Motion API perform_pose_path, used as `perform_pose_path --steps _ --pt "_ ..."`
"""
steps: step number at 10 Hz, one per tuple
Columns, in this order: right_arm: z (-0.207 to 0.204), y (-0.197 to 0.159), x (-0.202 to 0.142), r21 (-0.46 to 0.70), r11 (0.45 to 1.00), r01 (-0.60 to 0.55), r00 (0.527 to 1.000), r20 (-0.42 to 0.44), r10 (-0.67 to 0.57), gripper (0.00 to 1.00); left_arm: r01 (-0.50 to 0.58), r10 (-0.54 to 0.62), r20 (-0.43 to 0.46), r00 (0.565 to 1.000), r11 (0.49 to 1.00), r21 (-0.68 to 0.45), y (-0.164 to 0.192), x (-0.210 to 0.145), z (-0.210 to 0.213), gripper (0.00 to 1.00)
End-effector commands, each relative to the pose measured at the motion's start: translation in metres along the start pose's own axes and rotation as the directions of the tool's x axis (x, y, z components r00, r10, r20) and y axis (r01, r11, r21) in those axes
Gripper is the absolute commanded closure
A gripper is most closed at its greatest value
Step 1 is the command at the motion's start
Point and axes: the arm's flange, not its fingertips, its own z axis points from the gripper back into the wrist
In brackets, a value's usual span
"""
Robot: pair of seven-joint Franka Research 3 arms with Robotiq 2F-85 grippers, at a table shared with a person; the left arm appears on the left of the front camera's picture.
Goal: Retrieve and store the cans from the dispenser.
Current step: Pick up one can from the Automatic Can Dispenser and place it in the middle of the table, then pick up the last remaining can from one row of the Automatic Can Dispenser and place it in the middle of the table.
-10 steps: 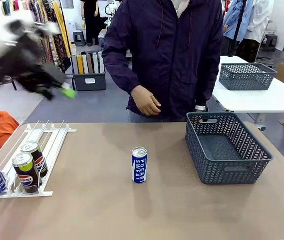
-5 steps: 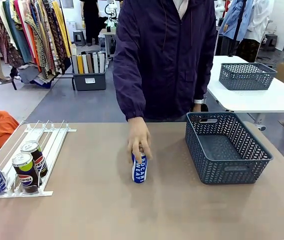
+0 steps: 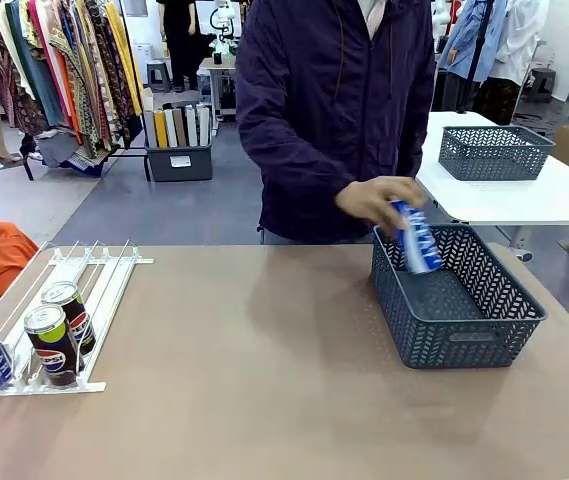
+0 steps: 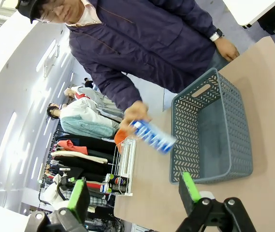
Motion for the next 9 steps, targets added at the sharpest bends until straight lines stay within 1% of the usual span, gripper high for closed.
perform_pose_path --steps 1,9 --pt "-0.0014 0.0017 0.0029 0.025 0.999 -0.026 0.999 0.019 0.026 0.0 -0.009 0.009 0.011 1.0 1.0 -0.016 -0.0054 -0.0006 0.0006 0.0" --pt "-0.0014 0.0017 0.0029 0.025 0.999 -0.026 0.999 0.019 0.026 0.0 -0.009 0.009 0.011 1.0 1.0 -0.016 -0.0054 -0.0006 0.0006 0.0"
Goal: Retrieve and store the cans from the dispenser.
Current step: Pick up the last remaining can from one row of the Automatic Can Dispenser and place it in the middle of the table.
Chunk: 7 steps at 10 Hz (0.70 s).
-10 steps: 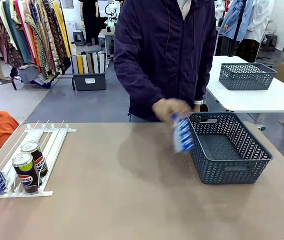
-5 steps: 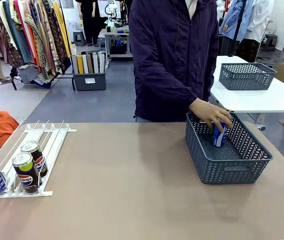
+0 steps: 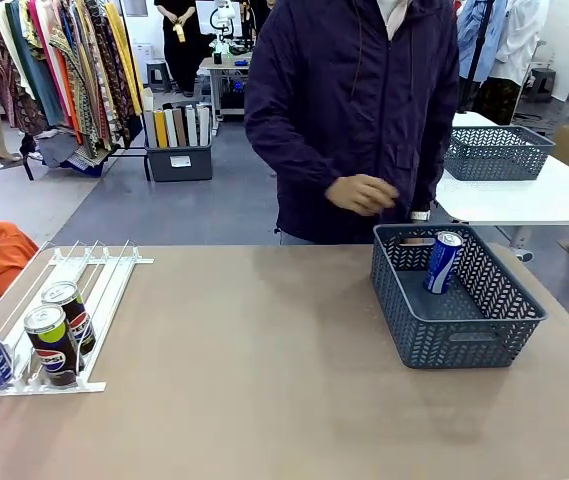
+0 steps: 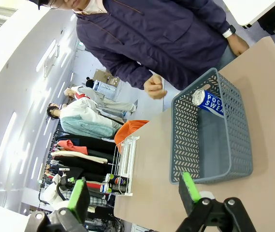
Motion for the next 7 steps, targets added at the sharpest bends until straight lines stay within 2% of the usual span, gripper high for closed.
perform_pose_path --steps 1,3,4,5,6,7 --pt "-0.001 0.002 0.003 0.025 0.999 -0.026 1.0 0.019 0.025 0.0 -0.006 0.006 0.01 1.0 1.0 -0.019 -0.003 0.0 0.0 0.0" --pt "-0.001 0.002 0.003 0.025 0.999 -0.026 1.0 0.019 0.025 0.0 0.0 0.0 0.0 1.0 1.0 -0.001 0.0 0.0 0.0 0.0" --pt "-0.001 0.002 0.003 0.025 0.999 -0.026 1.0 0.019 0.025 0.0 0.055 -0.046 -0.057 0.997 0.983 0.176 -0.017 0.0 -0.004 0.0" --pt "-0.001 0.002 0.003 0.025 0.999 -0.026 1.0 0.019 0.025 0.0 0.101 -0.058 -0.126 0.99 0.923 0.37 -0.036 -0.003 -0.005 0.0" --pt "-0.001 0.002 0.003 0.025 0.999 -0.026 1.0 0.019 0.025 0.0 0.16 -0.055 -0.207 0.977 0.828 0.538 -0.051 -0.01 -0.007 0.0" --pt "-0.001 0.002 0.003 0.025 0.999 -0.026 1.0 0.019 0.025 0.0 0.225 -0.05 -0.284 0.958 0.746 0.627 -0.066 -0.021 -0.014 0.0"
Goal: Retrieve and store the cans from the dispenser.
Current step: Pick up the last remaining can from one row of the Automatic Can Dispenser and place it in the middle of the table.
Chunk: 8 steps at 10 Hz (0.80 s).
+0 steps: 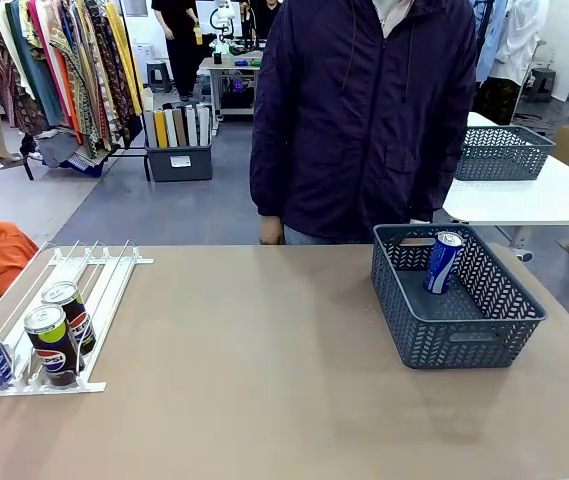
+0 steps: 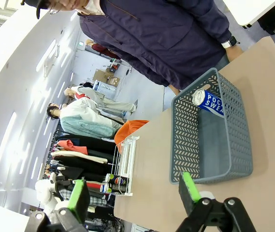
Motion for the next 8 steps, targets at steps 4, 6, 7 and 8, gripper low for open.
perform_pose_path --steps 4,6,7,8 --pt "-0.001 0.002 0.003 0.025 0.999 -0.026 1.0 0.019 0.025 0.0 0.01 0.057 -0.158 0.986 0.919 0.394 -0.057 -0.034 -0.049 0.0" --pt "-0.001 0.002 0.003 0.025 0.999 -0.026 1.0 0.019 0.025 0.0 0.071 0.009 -0.195 0.981 0.914 0.4 -0.059 -0.034 -0.042 0.0" --pt "-0.001 0.002 0.003 0.025 0.999 -0.026 1.0 0.019 0.025 0.0 0.071 0.009 -0.195 0.981 0.914 0.4 -0.059 -0.034 -0.042 0.0" --pt "-0.001 0.002 0.003 0.025 0.999 -0.026 1.0 0.019 0.025 0.0 0.071 0.009 -0.195 0.981 0.914 0.4 -0.059 -0.034 -0.042 0.0"
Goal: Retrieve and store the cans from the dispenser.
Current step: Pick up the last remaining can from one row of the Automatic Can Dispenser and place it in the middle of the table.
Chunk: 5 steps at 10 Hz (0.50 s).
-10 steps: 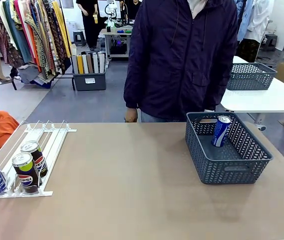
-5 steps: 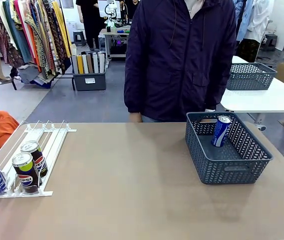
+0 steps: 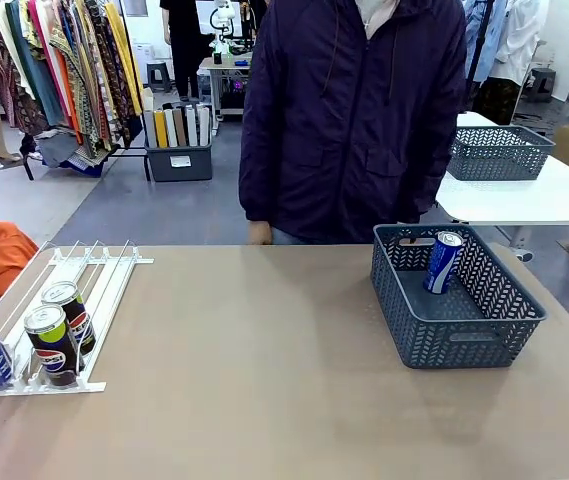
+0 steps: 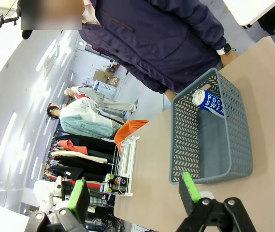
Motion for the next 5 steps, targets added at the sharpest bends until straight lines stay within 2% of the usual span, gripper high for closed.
perform_pose_path --steps 1,5 --pt "-0.001 0.002 0.003 0.025 0.999 -0.025 1.0 0.019 0.025 0.0 -0.01 0.01 -0.002 1.0 1.0 -0.002 -0.001 0.0 -0.001 0.0" --pt "-0.001 0.002 0.003 0.025 0.999 -0.025 1.0 0.019 0.025 0.0 -0.118 0.119 -0.076 0.99 0.993 0.007 0.01 0.018 -0.051 0.0"
